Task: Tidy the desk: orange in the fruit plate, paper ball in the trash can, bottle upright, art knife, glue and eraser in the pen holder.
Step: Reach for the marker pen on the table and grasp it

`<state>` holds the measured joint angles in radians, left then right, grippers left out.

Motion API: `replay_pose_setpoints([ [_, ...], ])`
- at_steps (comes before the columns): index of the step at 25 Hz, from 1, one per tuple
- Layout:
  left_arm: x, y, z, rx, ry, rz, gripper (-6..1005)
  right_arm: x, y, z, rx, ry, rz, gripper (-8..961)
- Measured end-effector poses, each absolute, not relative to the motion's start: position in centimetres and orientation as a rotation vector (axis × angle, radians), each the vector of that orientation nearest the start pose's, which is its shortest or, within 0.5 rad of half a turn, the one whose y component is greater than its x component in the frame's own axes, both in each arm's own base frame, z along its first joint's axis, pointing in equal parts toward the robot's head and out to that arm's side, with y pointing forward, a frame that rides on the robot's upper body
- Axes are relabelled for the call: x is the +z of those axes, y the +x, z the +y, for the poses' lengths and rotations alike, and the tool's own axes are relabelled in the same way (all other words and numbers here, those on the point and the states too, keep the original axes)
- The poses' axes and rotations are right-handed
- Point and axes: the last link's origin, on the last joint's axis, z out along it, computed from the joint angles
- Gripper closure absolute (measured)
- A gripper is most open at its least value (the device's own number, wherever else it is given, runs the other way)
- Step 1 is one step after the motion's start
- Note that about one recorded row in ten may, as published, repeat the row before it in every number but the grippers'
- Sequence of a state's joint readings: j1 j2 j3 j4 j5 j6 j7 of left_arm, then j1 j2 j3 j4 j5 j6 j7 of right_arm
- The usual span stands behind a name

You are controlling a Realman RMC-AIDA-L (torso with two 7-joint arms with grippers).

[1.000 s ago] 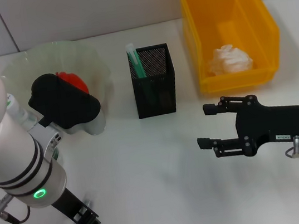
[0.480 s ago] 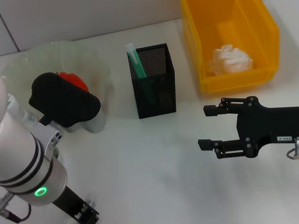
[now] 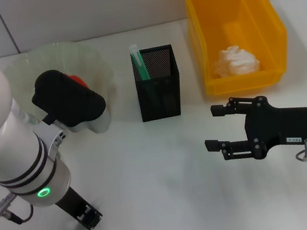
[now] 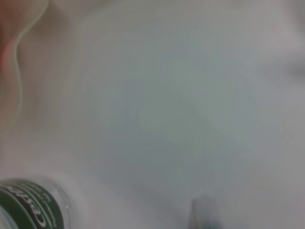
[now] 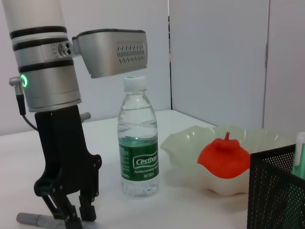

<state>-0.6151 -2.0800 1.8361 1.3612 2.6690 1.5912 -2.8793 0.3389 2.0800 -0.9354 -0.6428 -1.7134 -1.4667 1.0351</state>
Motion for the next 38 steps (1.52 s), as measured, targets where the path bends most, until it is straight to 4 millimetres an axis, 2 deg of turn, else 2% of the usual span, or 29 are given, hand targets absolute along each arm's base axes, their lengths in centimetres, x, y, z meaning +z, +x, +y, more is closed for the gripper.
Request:
replay_pose_setpoints([
  [10, -6.4, -17.5, 30.9, 0.943, -2.553, -0.874, 750, -1.6, 28.8, 29.3, 0.697, -2.638, 0.329, 189],
  [17, -6.4, -16.8, 31.4, 0.906, -2.558, -0.844, 782, -1.6, 28.8, 29.4, 0.697, -2.638, 0.329, 189],
  [29, -6.6, -16.5, 31.5, 0.914, -2.561, -0.826, 941, -1.4, 28.8, 29.5, 0.701, -2.627, 0.328, 189],
  [38, -6.4, -16.2, 32.2, 0.894, -2.539, -0.780, 932, -1.4, 28.8, 29.6, 0.697, -2.625, 0.326, 189],
])
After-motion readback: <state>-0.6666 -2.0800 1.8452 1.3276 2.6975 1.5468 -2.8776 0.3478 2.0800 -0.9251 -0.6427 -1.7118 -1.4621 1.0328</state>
